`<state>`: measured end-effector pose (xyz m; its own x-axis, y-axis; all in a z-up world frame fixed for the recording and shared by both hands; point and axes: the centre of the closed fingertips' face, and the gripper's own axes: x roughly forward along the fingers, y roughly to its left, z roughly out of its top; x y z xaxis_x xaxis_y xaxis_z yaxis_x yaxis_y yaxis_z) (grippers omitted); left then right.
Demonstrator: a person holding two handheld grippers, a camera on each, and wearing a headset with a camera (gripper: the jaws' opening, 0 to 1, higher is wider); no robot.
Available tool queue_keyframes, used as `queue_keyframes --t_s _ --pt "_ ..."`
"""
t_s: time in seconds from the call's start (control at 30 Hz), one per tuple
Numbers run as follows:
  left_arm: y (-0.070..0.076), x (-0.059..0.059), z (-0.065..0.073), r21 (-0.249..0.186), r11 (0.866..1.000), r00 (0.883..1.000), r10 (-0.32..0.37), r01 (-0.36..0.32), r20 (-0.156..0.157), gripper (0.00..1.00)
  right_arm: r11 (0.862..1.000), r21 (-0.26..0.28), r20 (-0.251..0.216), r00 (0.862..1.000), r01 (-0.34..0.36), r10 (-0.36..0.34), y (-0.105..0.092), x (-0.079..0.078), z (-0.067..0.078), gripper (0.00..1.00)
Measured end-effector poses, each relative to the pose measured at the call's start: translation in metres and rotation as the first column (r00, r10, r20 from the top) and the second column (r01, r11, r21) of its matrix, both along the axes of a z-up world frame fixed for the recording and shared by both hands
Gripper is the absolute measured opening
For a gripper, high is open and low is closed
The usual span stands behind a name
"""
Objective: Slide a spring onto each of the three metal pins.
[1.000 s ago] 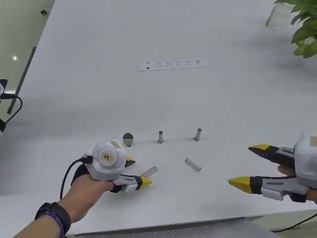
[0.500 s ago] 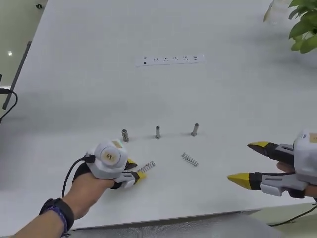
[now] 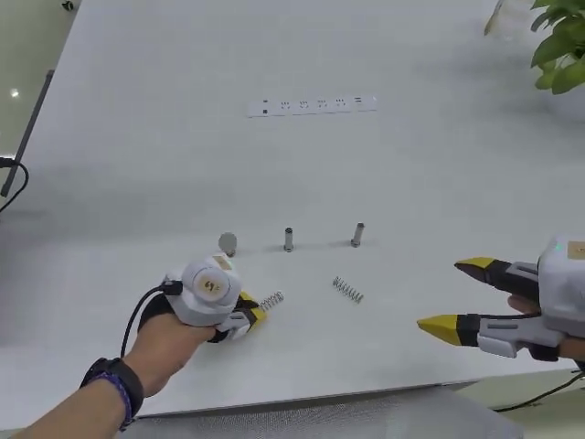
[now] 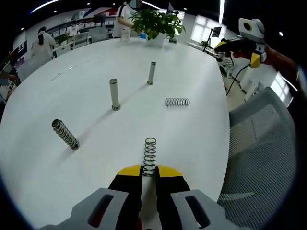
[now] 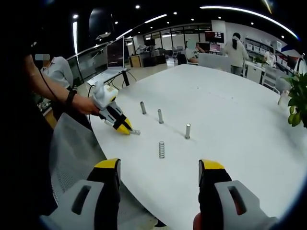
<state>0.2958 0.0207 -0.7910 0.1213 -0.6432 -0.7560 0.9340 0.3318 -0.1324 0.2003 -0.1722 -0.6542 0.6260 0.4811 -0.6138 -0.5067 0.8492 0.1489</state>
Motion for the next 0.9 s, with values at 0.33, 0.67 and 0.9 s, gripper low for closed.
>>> queue_keyframes --t_s 0.33,0.67,0.9 --pt "0.008 -0.002 0.01 -0.02 1.0 1.0 0.009 -0.009 -0.009 0.03 1.0 0.014 -0.007 1.0 -0.018 0.018 0.009 0.0 -0.002 0.64" --pt "0.018 -0.013 0.023 -0.039 0.999 1.0 0.0 0.0 0.002 0.03 0.997 0.034 -0.02 0.998 -0.062 0.062 0.026 0.001 -0.011 0.63" --pt "0.024 -0.018 0.036 -0.054 0.999 1.0 -0.01 0.011 0.015 0.03 0.993 0.056 -0.021 0.995 -0.101 0.102 0.041 0.001 -0.013 0.59"
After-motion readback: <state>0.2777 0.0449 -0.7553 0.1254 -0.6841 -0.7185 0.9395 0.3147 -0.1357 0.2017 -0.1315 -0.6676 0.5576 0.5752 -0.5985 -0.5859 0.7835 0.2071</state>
